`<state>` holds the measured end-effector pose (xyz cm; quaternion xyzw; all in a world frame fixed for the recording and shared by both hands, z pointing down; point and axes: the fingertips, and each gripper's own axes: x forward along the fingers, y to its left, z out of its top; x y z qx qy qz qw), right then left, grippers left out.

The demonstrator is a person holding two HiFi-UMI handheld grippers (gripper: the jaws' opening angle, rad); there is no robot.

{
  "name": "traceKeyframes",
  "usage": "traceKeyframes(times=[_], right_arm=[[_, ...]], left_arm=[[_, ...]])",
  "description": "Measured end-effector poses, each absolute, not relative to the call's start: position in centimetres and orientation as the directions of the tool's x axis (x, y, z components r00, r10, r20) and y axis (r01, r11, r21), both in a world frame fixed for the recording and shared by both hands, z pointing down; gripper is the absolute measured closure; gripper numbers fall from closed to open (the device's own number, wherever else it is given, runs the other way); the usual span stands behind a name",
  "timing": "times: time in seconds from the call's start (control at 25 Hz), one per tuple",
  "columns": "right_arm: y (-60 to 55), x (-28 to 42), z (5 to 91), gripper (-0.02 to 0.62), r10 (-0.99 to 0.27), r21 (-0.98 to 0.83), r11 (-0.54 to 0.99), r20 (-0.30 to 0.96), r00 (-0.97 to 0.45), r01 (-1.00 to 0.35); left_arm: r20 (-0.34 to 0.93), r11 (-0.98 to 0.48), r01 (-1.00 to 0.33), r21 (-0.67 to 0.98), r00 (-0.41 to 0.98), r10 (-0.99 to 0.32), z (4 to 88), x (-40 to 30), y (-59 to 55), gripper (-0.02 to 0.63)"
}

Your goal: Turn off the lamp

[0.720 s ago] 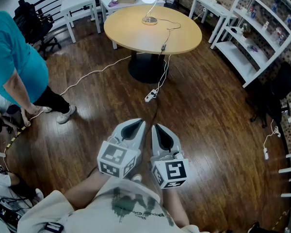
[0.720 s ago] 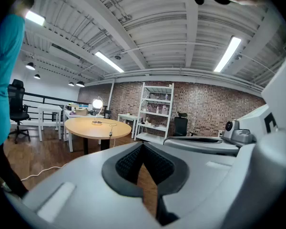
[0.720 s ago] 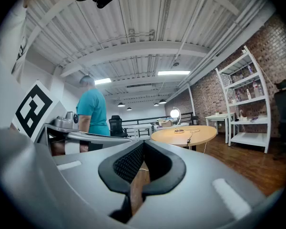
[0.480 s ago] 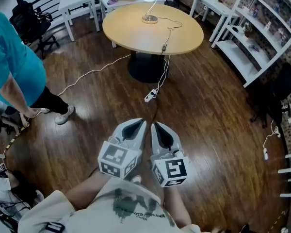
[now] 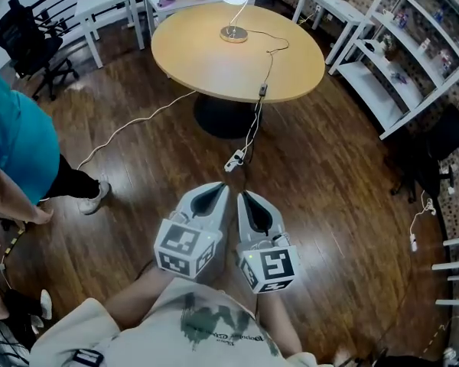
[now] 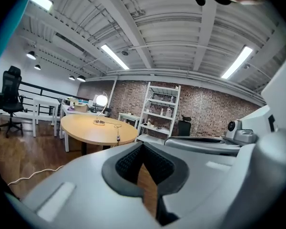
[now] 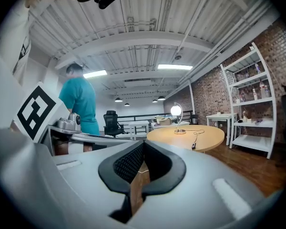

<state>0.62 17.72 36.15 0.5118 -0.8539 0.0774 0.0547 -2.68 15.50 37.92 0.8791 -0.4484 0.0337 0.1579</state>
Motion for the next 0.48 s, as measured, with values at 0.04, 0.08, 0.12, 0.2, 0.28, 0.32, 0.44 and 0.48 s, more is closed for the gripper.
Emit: traceKeyframes(times=[0.04,0.08,0.12,0.2,0.28,0.32,0.44,0.48], right_arm=[[16.6,0.1,36.2,0.594,-0.869,-0.076,0.457,0.173,-0.463,-0.886],[15.6,-0.3,36.2,0.594,-0.874,-0.077,0.448,0.173,-0.454,-0.891],[14.5,-0.8,36.3,0.594,-0.878,-0.079,0.439,0.174,-0.446,-0.895],[12.5,-1.6,36.2,0.594,-0.882,-0.075,0.428,0.184,-0.435,-0.901],[10.5,-2.3,36.1,0.594,-0.885,-0.072,0.417,0.195,-0.423,-0.906],[9.6,-2.6,36.1,0.595,-0.888,-0.073,0.409,0.198,-0.415,-0.910],[7.3,-3.7,36.4,0.594,-0.895,-0.070,0.388,0.212,-0.393,-0.919],[6.6,-3.9,36.4,0.594,-0.897,-0.066,0.381,0.217,-0.385,-0.922]], left_arm=[[0.202,-0.552,-0.797,0.246,0.599,-0.775,37.9,-3.2,14.4,0.615],[0.202,-0.557,-0.794,0.245,0.604,-0.771,37.9,-3.7,13.3,0.615],[0.201,-0.561,-0.790,0.248,0.609,-0.768,37.8,-4.1,12.2,0.615],[0.198,-0.570,-0.781,0.257,0.620,-0.760,37.6,-5.0,10.0,0.615],[0.196,-0.580,-0.770,0.266,0.632,-0.750,37.4,-5.6,8.0,0.615],[0.196,-0.585,-0.765,0.271,0.639,-0.744,37.3,-5.9,7.1,0.615],[0.194,-0.593,-0.750,0.293,0.654,-0.731,37.4,-7.0,4.8,0.615],[0.191,-0.596,-0.744,0.303,0.660,-0.727,37.4,-7.3,4.1,0.615]])
